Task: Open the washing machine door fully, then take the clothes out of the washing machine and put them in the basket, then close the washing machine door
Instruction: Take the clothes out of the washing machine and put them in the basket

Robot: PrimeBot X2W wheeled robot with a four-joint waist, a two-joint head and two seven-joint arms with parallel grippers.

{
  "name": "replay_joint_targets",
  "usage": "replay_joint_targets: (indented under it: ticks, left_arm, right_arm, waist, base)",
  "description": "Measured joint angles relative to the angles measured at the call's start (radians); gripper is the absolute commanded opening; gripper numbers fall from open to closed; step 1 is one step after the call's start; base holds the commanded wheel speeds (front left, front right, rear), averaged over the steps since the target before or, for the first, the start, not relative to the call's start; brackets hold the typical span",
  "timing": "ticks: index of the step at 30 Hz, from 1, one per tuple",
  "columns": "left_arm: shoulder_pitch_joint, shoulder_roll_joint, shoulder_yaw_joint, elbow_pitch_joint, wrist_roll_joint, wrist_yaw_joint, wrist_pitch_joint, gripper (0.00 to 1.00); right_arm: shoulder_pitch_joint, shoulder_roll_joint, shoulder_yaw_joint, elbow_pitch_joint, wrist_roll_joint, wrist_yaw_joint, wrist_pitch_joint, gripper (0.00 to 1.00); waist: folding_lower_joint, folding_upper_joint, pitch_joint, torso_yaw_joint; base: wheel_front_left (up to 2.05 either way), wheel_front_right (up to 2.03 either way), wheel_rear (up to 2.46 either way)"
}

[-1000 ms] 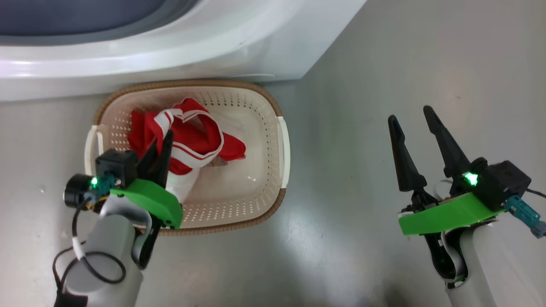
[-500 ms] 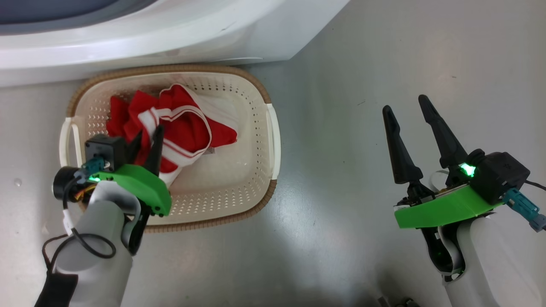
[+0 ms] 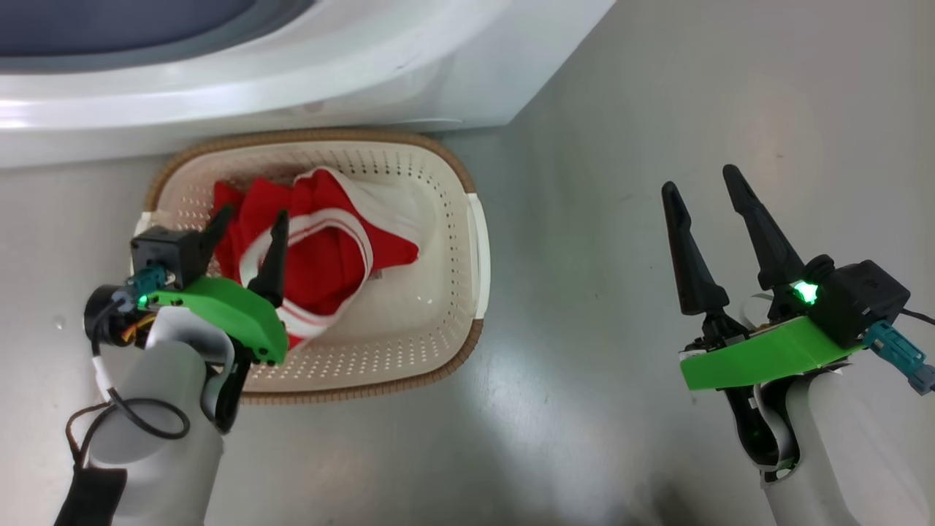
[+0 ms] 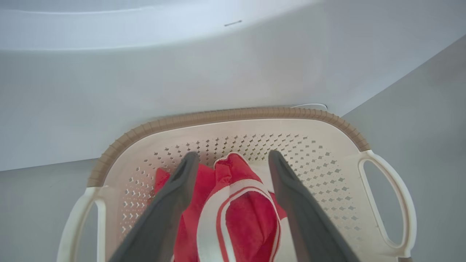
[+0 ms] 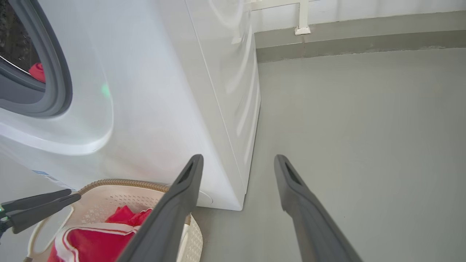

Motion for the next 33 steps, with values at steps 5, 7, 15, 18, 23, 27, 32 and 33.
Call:
replay_joint_targets:
  ticks: [5,7,15,18,23,27,32,33]
  left_arm:
    - [0.038,-0.007,0.025,-0.026,0.001,0.0,0.0,1.0]
    - [0.059,-0.008,0.038,-0.033,0.003,0.0,0.0,1.0]
    - [0.151,-0.022,0.112,-0.114,0.039,0.0,0.0,1.0]
    - [0.197,-0.027,0.133,-0.154,0.06,0.0,0.0,1.0]
    - [0.263,-0.031,0.16,-0.225,0.082,0.0,0.0,1.0]
    - [0.325,-0.037,0.191,-0.304,0.098,0.0,0.0,1.0]
    - [0.405,-0.039,0.215,-0.389,0.116,0.0,0.0,1.0]
    - [0.421,-0.039,0.22,-0.405,0.118,0.0,0.0,1.0]
  right_arm:
    - [0.005,0.0,-0.005,0.017,0.0,0.0,0.0,1.0]
    - [0.014,0.0,-0.008,0.024,0.0,0.0,0.0,1.0]
    - [0.067,0.0,-0.015,0.056,-0.002,0.0,0.0,1.0]
    - [0.09,0.0,-0.017,0.066,-0.003,0.0,0.0,1.0]
    - [0.126,0.001,-0.021,0.076,-0.003,0.0,0.0,1.0]
    - [0.165,0.001,-0.026,0.084,-0.005,0.0,0.0,1.0]
    - [0.207,0.002,-0.028,0.095,-0.011,0.0,0.0,1.0]
    - [0.216,0.002,-0.03,0.097,-0.011,0.0,0.0,1.0]
  waist:
    - [0.0,0.0,-0.044,0.004]
    - [0.0,0.0,-0.065,0.005]
    - [0.0,0.0,-0.165,0.012]
    - [0.0,0.0,-0.208,0.014]
    - [0.0,0.0,-0.267,0.017]
    - [0.0,0.0,-0.326,0.022]
    - [0.0,0.0,-0.397,0.027]
    - [0.0,0.0,-0.411,0.028]
  base:
    - [0.0,0.0,0.0]
    - [0.0,0.0,0.0]
    - [0.0,0.0,0.0]
    - [0.0,0.0,0.0]
    - [0.0,0.0,0.0]
    - [0.0,0.0,0.0]
    - [0.0,0.0,0.0]
    - [0.0,0.0,0.0]
